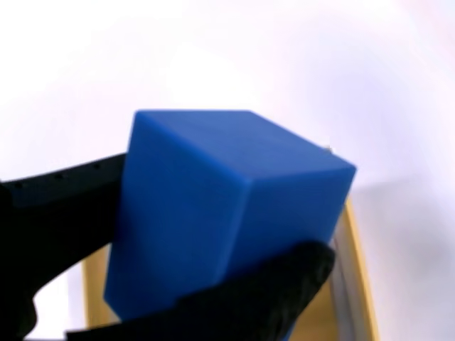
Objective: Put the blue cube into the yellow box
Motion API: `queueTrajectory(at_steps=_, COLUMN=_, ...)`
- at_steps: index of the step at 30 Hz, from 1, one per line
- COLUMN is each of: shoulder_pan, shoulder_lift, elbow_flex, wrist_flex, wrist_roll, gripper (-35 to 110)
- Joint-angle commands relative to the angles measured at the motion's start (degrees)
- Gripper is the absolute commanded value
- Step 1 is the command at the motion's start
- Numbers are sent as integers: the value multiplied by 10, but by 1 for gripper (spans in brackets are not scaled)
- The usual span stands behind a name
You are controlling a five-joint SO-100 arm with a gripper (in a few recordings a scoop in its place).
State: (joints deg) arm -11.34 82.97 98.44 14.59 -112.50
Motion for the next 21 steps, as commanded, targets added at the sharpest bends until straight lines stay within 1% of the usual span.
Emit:
queueTrajectory(at_steps=1, shoulder_pan=3, shoulder_lift=26, elbow_flex=-71, wrist_flex=-3, wrist_roll=5, gripper=13)
queueTrajectory(at_steps=21, shoulder_pan=8, shoulder_lift=-36, elbow_flex=-30, wrist_flex=-2, wrist_roll=47, gripper=15)
